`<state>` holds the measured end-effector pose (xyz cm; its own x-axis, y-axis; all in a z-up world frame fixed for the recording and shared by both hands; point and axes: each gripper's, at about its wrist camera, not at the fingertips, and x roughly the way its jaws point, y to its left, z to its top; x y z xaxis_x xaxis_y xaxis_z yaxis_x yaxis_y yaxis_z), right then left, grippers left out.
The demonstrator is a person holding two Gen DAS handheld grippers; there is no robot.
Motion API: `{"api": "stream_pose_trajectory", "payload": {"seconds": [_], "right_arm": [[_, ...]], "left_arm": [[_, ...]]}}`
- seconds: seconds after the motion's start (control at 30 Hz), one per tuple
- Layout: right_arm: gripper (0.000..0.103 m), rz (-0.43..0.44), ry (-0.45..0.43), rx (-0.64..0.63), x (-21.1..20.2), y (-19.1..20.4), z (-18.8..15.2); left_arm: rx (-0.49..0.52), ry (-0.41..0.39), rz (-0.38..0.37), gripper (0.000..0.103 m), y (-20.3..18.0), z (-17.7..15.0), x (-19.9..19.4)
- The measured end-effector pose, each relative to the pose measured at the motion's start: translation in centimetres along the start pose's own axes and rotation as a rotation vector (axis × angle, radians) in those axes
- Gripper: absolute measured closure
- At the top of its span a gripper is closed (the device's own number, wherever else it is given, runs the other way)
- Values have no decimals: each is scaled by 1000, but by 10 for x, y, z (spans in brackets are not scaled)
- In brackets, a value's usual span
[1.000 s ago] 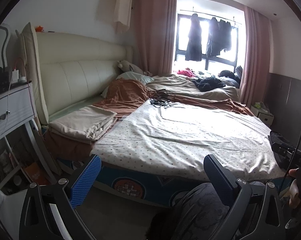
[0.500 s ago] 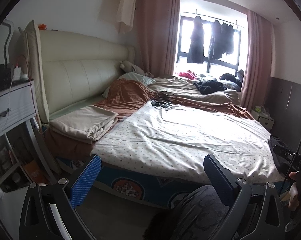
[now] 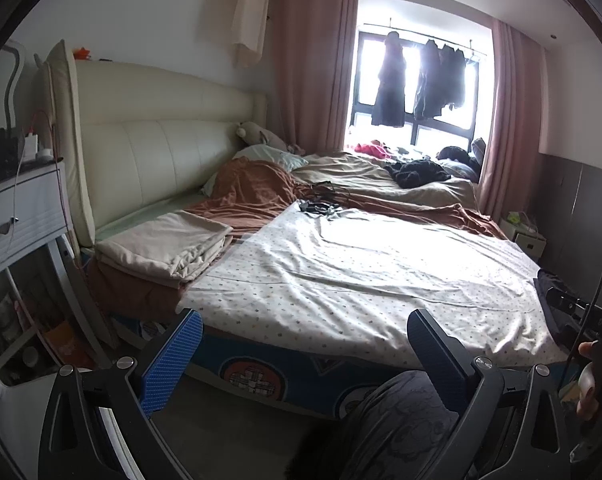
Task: Fold large clothes
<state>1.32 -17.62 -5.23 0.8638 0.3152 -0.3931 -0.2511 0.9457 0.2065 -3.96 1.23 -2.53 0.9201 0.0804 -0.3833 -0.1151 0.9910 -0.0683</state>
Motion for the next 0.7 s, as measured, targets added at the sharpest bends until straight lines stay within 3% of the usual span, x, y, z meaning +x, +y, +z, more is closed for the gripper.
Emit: {"api": "stream_pose_trajectory", "payload": {"seconds": [0.7], "right_arm": [[0,-40,-9,-14,-2,4,1]], "left_arm": [[14,-6,-25,0,-7,-4,6]]}}
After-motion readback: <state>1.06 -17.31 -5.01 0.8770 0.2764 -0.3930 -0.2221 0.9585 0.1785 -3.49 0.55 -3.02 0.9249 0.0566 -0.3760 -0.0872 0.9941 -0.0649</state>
